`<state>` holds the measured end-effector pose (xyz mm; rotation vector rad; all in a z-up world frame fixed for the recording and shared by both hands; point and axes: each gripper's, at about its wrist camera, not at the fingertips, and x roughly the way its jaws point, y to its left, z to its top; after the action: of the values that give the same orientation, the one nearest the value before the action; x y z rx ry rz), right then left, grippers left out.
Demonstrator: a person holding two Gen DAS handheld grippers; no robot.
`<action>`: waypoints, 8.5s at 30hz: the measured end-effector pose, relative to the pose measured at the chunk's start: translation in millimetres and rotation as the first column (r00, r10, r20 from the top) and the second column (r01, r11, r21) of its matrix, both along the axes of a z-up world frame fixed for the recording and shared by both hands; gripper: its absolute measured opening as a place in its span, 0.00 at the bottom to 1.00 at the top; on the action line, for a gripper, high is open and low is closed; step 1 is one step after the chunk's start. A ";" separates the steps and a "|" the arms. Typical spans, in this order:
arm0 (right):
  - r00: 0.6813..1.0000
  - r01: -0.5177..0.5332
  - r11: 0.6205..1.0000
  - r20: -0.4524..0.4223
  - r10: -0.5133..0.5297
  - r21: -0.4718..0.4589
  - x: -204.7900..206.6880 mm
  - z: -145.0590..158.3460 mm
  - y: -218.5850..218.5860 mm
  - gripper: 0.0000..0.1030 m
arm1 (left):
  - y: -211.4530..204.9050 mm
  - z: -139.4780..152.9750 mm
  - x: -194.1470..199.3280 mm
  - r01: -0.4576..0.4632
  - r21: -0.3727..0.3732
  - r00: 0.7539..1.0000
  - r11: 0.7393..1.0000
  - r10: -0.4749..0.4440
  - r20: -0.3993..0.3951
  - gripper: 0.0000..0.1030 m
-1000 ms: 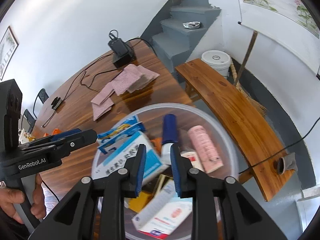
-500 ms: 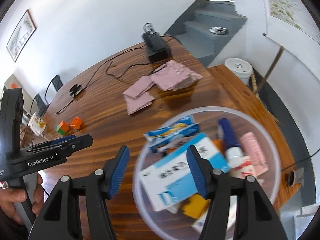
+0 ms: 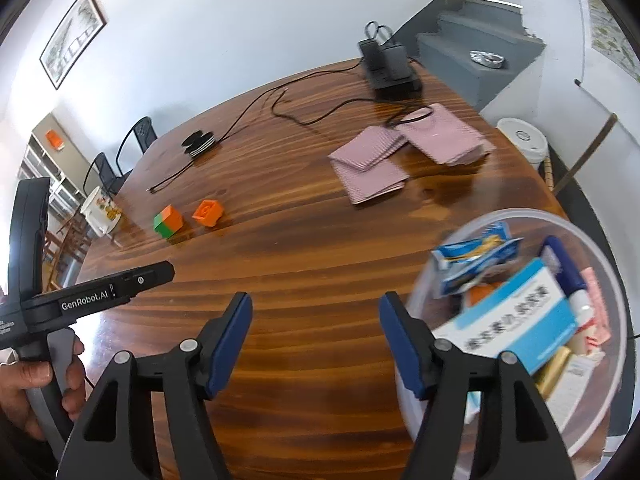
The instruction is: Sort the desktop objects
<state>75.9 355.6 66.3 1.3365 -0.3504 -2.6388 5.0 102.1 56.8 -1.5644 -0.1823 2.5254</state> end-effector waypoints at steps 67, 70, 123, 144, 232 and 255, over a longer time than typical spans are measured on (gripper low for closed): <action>0.989 -0.103 0.992 0.118 0.094 0.074 -161.7 -58.0 -162.5 0.71 | -103.5 -55.5 -138.0 0.128 -0.074 0.991 0.989 -0.130 -0.023 0.35; 0.987 -0.120 0.990 0.112 0.111 0.080 -168.1 -59.0 -169.5 0.71 | -105.6 -52.0 -137.6 0.113 -0.093 0.993 0.989 -0.117 -0.031 0.35; 0.999 0.003 0.998 0.042 -0.005 0.060 -40.7 -12.8 -64.6 0.47 | 8.0 13.3 -15.7 0.196 -0.218 0.967 0.956 -0.225 -0.119 0.35; 0.979 0.205 0.978 0.015 -0.206 0.045 27.4 1.7 60.1 0.47 | 144.9 19.5 23.6 0.387 -0.216 0.900 0.896 -0.418 -0.123 0.35; 0.776 0.630 0.775 -0.083 -0.625 0.052 147.5 65.9 119.0 1.00 | 201.7 134.1 78.0 0.594 -0.074 0.730 0.801 -0.575 -0.370 0.82; 0.780 0.626 0.774 -0.091 -0.619 0.097 168.0 76.1 63.7 1.00 | 185.2 144.7 102.3 0.553 -0.195 0.751 0.810 -0.586 -0.305 0.82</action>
<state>244.0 419.3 142.4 1.3574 -0.7552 -3.2757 107.2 287.3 201.5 -0.9488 0.4111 2.2623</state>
